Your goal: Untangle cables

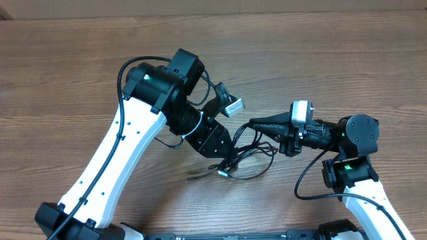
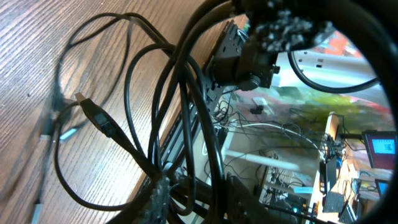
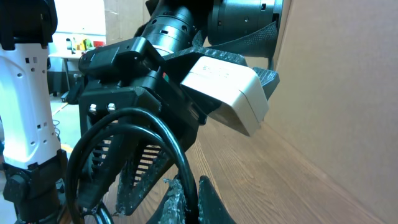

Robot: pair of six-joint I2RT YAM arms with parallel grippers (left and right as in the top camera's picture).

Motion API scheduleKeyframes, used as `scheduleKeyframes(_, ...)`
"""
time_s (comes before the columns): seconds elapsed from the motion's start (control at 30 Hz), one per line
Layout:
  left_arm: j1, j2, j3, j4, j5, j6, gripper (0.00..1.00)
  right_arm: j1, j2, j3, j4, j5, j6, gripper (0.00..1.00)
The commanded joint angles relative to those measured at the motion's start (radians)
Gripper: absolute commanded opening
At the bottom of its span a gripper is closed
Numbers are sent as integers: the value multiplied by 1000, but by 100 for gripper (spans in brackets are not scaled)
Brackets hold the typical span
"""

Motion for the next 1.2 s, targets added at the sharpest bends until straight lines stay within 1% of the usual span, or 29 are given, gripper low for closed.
scheduleKeyframes(0.0, -6, -13, 24, 8, -1, 19, 48, -1, 1, 10, 6, 21, 4, 4)
scheduleKeyframes(0.07, -6, -13, 24, 16, -1, 19, 59, -1, 1, 10, 6, 21, 4, 4)
scheduleKeyframes(0.1, -6, -13, 24, 25, 0, 19, 61, -1, 1, 10, 6, 21, 4, 4)
scheduleKeyframes(0.13, -6, -13, 24, 31, -1, 19, 53, -1, 1, 10, 6, 21, 4, 4)
scheduleKeyframes(0.27, -6, -13, 24, 50, -1, 15, 9, -1, 1, 10, 6, 21, 4, 4)
scheduleKeyframes(0.3, -6, -13, 24, 53, -1, 15, 4, -1, 1, 10, 6, 21, 4, 4)
scheduleKeyframes(0.43, -6, -13, 24, 61, -3, 15, 4, -1, 1, 10, 6, 21, 4, 4)
scheduleKeyframes(0.57, -6, -13, 24, 72, -80, -9, 4, -1, 1, 10, 5, 21, 4, 4)
scheduleKeyframes(0.63, -6, -13, 24, 86, -145, -53, 4, -1, 1, 10, 5, 21, 4, 4)
scheduleKeyframes(0.83, -5, -13, 24, 128, -435, -255, 4, -1, 1, 10, 5, 20, 5, 4)
scheduleKeyframes(1.03, -5, -13, 24, 139, -615, -409, 4, -1, 1, 10, 1, 20, 5, 4)
scheduleKeyframes(1.17, 0, -13, 24, 138, -737, -513, 4, -1, 1, 10, -38, 21, 4, 4)
